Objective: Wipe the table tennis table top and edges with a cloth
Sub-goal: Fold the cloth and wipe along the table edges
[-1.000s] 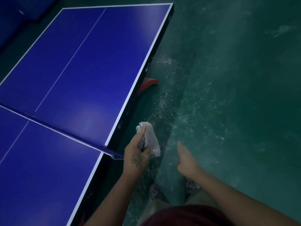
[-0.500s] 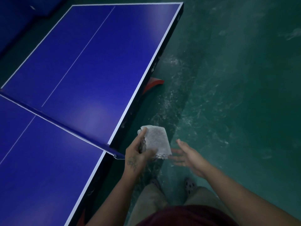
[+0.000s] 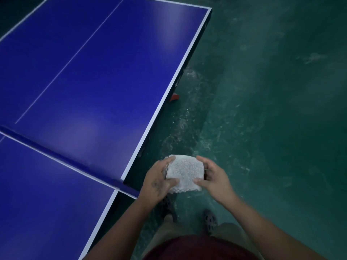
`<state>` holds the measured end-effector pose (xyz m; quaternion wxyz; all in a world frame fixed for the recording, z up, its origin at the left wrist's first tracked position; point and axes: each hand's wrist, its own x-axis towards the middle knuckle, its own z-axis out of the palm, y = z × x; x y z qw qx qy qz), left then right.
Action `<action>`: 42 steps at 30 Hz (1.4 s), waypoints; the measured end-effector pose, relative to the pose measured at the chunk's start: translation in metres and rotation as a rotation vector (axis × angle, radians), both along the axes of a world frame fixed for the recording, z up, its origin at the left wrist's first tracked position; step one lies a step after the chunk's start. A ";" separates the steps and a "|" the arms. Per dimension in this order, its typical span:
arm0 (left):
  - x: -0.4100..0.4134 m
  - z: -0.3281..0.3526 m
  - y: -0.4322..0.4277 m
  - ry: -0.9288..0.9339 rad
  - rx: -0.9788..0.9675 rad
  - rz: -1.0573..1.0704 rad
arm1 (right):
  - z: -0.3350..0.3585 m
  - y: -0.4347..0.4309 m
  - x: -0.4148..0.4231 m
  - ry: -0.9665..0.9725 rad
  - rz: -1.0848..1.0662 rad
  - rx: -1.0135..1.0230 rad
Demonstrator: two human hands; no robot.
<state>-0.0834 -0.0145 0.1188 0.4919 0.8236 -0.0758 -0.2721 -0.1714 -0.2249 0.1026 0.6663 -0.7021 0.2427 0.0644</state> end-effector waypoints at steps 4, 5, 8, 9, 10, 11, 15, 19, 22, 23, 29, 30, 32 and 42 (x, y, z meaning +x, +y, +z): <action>0.029 -0.012 0.012 -0.022 0.079 -0.117 | 0.002 0.014 0.020 0.136 0.079 -0.363; 0.036 -0.017 0.017 -0.047 0.094 -0.158 | 0.004 0.018 0.025 0.157 0.103 -0.449; 0.060 -0.033 0.034 -0.059 0.129 -0.267 | 0.006 0.033 0.038 0.178 0.129 -0.550; 0.069 -0.038 0.040 -0.042 0.143 -0.310 | 0.006 0.038 0.041 0.180 0.121 -0.533; 0.078 -0.044 0.045 -0.028 0.147 -0.357 | 0.005 0.042 0.044 0.183 0.104 -0.483; 0.085 -0.048 0.050 -0.017 0.137 -0.398 | 0.006 0.047 0.047 0.187 0.092 -0.415; 0.099 -0.060 0.061 0.038 0.096 -0.491 | 0.004 0.067 0.058 0.301 0.128 -0.292; 0.110 -0.078 0.074 0.114 0.151 -0.572 | -0.012 0.079 0.062 0.418 0.070 -0.432; 0.123 -0.094 0.092 0.084 0.119 -0.492 | -0.026 0.084 0.064 0.558 0.033 -0.444; 0.132 -0.099 0.100 0.061 0.097 -0.422 | -0.030 0.086 0.066 0.584 0.026 -0.438; 0.209 -0.115 0.170 -0.208 0.246 -0.141 | -0.057 0.114 0.091 0.667 0.037 -0.322; 0.223 -0.120 0.188 -0.268 0.273 -0.122 | -0.062 0.122 0.097 0.664 0.049 -0.307; 0.253 -0.120 0.226 -0.353 0.326 -0.110 | -0.066 0.137 0.109 0.637 0.090 -0.319; 0.326 -0.073 0.329 -0.385 0.697 -0.115 | -0.062 0.217 0.200 -0.005 0.479 -0.658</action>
